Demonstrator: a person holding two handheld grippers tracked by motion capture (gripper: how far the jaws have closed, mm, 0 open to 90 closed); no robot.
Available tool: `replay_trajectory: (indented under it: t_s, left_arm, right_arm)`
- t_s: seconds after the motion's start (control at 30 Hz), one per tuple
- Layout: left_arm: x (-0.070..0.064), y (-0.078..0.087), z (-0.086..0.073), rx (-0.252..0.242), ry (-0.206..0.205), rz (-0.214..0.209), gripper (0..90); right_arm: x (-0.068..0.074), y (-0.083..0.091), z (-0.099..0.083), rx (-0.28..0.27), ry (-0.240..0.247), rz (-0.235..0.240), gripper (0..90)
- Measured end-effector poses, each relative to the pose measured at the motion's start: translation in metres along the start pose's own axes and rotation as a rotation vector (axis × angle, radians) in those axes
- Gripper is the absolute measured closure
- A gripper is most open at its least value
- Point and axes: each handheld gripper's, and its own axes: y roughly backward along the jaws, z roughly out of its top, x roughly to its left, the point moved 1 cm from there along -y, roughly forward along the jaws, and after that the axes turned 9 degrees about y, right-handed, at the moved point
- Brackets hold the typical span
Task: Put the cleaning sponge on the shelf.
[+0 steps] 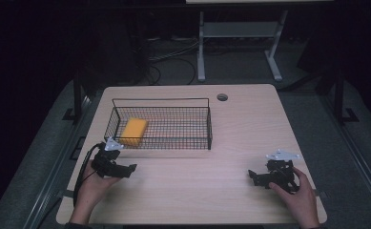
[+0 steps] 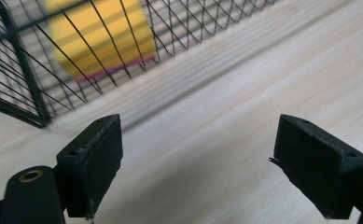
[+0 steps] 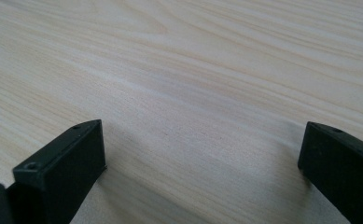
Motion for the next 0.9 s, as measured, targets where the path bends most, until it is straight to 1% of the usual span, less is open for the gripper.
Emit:
replay_trajectory:
  t_s: [0.07, 0.1, 0.2, 0.23, 0.33, 0.4, 0.53, 0.57, 0.6, 0.63, 0.73, 0.9]
  left_arm:
    - [-0.003, -0.004, -0.007, -0.005, -0.002, -0.002, 14.9]
    - [-0.003, -0.004, -0.007, -0.005, -0.002, -0.002, 14.9]
    - [-0.007, -0.010, -0.014, 0.005, -0.008, -0.021, 14.8]
    - [-0.009, -0.013, -0.018, 0.013, -0.017, -0.029, 14.8]
    - [-0.011, -0.016, -0.021, 0.011, -0.023, -0.038, 14.8]
    - [-0.013, -0.018, -0.023, 0.017, -0.029, -0.034, 14.8]
    - [-0.013, -0.020, -0.028, 0.019, -0.023, -0.037, 14.7]
    - [-0.013, -0.022, -0.031, 0.018, -0.018, -0.048, 14.7]
    - [-0.013, -0.022, -0.031, 0.018, -0.018, -0.048, 14.7]
    - [-0.013, -0.023, -0.033, 0.004, -0.015, -0.059, 13.9]
    - [-0.013, -0.023, -0.034, -0.007, -0.014, -0.061, 13.5]
    - [-0.012, -0.023, -0.040, -0.057, -0.008, -0.068, 13.2]
  right_arm:
    - [0.000, 0.000, 0.000, 0.000, -0.001, 0.000, 0.0]
    - [0.000, 0.000, 0.000, 0.000, 0.000, 0.000, 0.0]
    - [0.000, 0.000, 0.000, 0.000, 0.000, 0.000, 0.0]
    - [0.000, 0.000, 0.000, 0.000, 0.000, 0.000, 0.0]
    - [0.000, 0.000, 0.000, 0.000, 0.000, 0.000, 0.0]
    - [0.000, 0.000, 0.000, 0.000, 0.000, 0.000, 0.0]
    - [0.000, 0.000, 0.000, 0.000, 0.001, 0.000, 0.0]
    - [0.000, 0.000, 0.000, 0.000, 0.001, 0.000, 0.0]
    - [0.000, 0.000, 0.000, 0.000, 0.000, 0.000, 0.0]
    - [0.000, 0.000, 0.000, 0.000, 0.000, 0.000, 0.0]
    - [0.000, 0.000, 0.000, 0.000, 0.000, 0.000, 0.0]
    - [0.000, 0.000, 0.000, 0.001, -0.003, 0.000, 0.0]
